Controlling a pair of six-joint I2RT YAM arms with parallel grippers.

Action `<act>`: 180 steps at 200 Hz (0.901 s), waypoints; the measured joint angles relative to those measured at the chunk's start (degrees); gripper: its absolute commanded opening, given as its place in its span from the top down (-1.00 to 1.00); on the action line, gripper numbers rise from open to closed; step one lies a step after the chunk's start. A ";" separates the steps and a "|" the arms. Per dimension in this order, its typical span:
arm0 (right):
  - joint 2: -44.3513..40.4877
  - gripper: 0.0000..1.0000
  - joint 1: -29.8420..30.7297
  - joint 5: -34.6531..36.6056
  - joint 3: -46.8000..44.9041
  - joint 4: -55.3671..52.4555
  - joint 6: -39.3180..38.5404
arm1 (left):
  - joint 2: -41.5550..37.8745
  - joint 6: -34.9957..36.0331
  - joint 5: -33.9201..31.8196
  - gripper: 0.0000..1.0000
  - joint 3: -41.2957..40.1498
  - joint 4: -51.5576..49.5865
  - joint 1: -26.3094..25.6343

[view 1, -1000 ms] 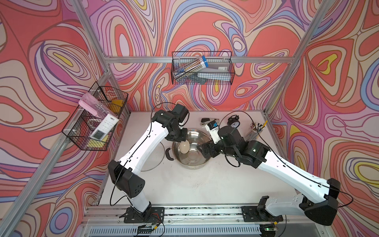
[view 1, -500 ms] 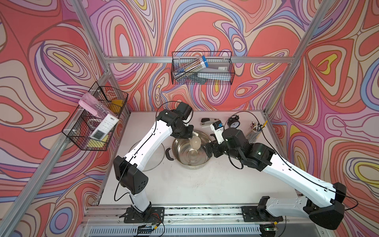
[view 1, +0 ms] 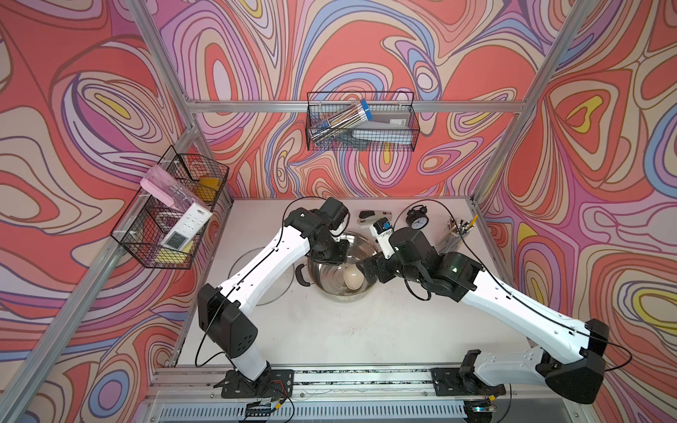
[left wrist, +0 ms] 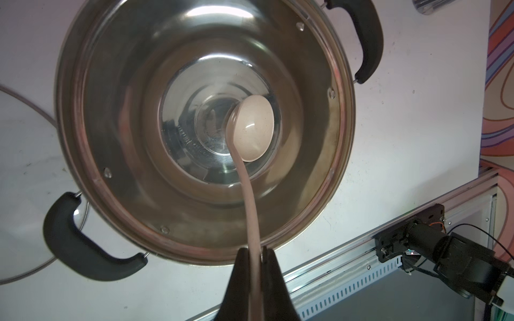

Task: Stir the soup with a spoon
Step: Stir the soup in the pan with a stick.

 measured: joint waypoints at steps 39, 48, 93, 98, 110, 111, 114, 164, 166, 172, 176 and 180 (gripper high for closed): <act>0.17 -0.96 0.00 0.66 0.09 0.22 -0.90 | -3.87 -0.13 -2.82 1.00 -0.90 -3.02 0.66; 0.17 -0.96 0.00 0.94 0.09 0.42 -1.20 | -3.96 0.00 -3.78 1.00 -0.90 -3.76 1.11; 0.07 -0.96 0.00 2.25 0.09 0.92 -2.12 | -2.08 1.53 -9.11 1.00 1.79 -6.88 2.40; 0.02 -0.96 0.00 2.32 0.09 0.92 -2.14 | -1.53 1.86 -9.75 1.00 2.58 -7.08 2.45; -0.11 -0.97 0.00 2.62 0.09 0.90 -2.14 | -0.22 2.23 -11.23 1.00 4.50 -7.21 2.45; -0.11 -0.97 0.00 2.64 0.09 0.92 -2.14 | -0.15 2.25 -11.30 1.00 4.63 -7.19 2.45; -0.15 -0.97 0.00 2.71 0.09 0.92 -2.14 | 0.24 2.32 -11.63 1.00 5.09 -7.15 2.45; -1.60 -0.96 0.00 3.93 0.09 0.85 -2.12 | 3.17 3.32 -13.16 1.00 6.91 -4.15 2.45; -1.68 -0.97 0.00 3.96 0.09 0.83 -2.12 | 3.26 3.34 -13.05 1.00 6.91 -3.98 2.45; -1.95 -0.96 0.00 4.11 0.09 0.83 -2.10 | 3.50 3.41 -12.55 1.00 6.91 -3.23 2.45; -2.12 -0.96 0.00 4.20 0.09 0.83 -2.10 | 3.65 3.48 -12.20 1.00 6.91 -2.73 2.38; -2.29 -0.96 0.00 4.26 0.09 0.83 -2.10 | 3.76 3.52 -11.89 1.00 6.91 -2.19 2.34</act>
